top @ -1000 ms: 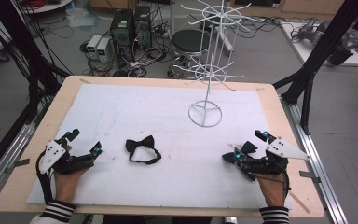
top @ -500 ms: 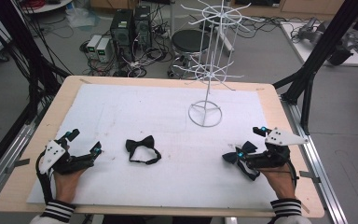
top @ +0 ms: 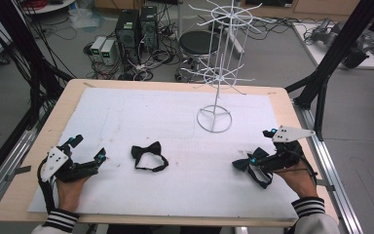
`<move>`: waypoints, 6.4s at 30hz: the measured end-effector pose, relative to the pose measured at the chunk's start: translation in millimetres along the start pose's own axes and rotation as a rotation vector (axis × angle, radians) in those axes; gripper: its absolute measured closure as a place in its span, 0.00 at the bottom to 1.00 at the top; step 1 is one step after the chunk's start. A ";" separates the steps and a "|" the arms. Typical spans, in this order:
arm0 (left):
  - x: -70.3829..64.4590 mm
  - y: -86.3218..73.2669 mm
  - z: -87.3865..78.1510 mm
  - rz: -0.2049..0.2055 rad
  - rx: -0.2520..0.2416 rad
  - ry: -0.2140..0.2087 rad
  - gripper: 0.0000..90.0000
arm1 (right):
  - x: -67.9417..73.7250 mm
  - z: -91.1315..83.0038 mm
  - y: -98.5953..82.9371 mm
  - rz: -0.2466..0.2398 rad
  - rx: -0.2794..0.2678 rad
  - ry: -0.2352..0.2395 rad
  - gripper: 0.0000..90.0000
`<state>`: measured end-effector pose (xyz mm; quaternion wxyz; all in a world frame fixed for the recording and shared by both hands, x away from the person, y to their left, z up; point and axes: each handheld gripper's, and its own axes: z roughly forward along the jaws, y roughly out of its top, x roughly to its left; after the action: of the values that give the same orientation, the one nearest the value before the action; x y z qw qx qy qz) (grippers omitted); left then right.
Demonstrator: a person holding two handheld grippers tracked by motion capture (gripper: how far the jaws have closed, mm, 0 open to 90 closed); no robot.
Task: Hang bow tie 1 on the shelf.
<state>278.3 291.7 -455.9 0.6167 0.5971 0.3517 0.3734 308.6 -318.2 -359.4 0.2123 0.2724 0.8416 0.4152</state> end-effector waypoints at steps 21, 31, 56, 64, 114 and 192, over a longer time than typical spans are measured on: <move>0.0 0.0 -0.1 0.000 0.000 -0.001 0.05 | -17.2 23.6 13.5 -0.167 0.223 0.120 0.03; 0.0 0.0 -0.1 -0.001 -0.001 -0.001 0.05 | -22.0 35.8 8.5 -0.208 0.287 0.169 0.03; 0.0 0.0 0.0 -0.001 -0.001 0.000 0.05 | -28.4 60.7 -5.3 -0.275 0.481 0.332 0.08; 0.0 0.0 -0.1 0.000 0.000 0.000 0.05 | -29.1 62.3 -7.8 -0.294 0.517 0.369 0.22; 0.1 0.1 -0.2 0.000 0.000 -0.001 0.05 | -25.8 68.9 -6.4 -0.430 0.612 0.341 0.80; -0.2 -0.2 0.0 -0.006 -0.008 0.003 0.05 | -51.7 -18.8 39.7 0.108 -0.271 -0.049 0.79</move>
<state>278.2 291.6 -456.1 0.6198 0.5928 0.3531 0.3740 348.1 -341.8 -309.7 0.2450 0.2965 0.7565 0.5290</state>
